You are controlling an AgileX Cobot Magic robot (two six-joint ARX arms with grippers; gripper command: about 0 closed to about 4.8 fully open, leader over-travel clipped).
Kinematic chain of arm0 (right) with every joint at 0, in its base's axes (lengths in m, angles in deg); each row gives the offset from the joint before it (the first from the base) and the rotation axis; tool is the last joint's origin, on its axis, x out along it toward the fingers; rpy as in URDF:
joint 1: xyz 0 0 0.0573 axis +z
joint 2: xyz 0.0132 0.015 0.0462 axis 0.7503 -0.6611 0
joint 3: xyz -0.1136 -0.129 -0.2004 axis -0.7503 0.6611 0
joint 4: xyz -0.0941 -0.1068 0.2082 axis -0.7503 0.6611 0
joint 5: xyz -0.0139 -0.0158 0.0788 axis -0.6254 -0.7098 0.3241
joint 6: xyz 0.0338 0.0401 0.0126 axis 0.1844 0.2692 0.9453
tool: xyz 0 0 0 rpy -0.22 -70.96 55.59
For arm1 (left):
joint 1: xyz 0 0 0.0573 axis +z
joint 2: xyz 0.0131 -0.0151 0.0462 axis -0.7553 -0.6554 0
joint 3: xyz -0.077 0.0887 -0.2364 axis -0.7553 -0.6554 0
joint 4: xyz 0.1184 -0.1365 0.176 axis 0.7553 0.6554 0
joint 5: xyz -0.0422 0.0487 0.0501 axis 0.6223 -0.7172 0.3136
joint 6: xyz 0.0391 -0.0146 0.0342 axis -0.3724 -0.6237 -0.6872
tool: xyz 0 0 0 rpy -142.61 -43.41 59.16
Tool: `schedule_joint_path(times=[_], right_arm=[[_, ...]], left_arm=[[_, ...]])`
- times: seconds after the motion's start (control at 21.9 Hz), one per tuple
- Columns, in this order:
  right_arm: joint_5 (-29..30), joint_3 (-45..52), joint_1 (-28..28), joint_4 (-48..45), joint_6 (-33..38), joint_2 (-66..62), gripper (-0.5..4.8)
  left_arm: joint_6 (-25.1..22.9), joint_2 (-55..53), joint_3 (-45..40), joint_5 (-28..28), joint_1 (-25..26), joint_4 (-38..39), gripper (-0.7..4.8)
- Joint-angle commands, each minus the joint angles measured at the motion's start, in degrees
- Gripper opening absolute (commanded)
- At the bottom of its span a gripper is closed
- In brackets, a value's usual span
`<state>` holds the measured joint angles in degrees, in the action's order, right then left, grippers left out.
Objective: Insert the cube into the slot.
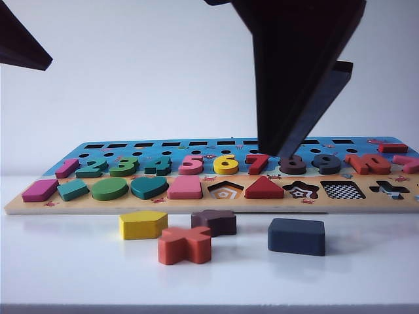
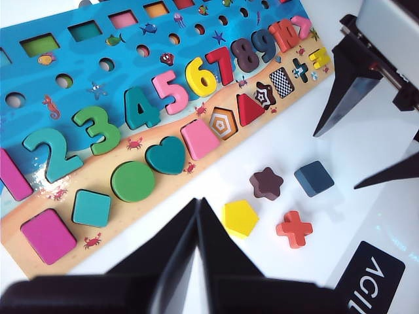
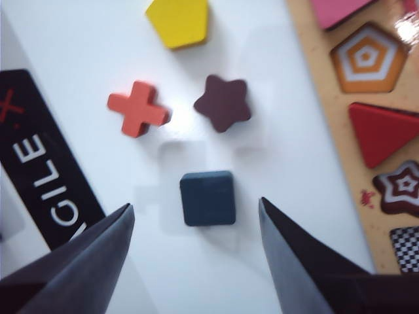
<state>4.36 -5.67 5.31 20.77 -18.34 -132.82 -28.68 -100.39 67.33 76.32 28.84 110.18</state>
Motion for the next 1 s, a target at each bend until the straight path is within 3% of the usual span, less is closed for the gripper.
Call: schedule_joint_path(times=[0.05,1.0], right_arm=[[0.6,0.8,0.0,0.4,-1.9,0.2,3.70],[-1.2,3.9,0.1,-3.0,-2.4,-5.8,3.75]], left_arm=[[-0.3,0.0,0.0,0.1,0.1,-0.9,0.10],[-0.3,0.0,0.0,0.1,0.1,-1.0,0.10]])
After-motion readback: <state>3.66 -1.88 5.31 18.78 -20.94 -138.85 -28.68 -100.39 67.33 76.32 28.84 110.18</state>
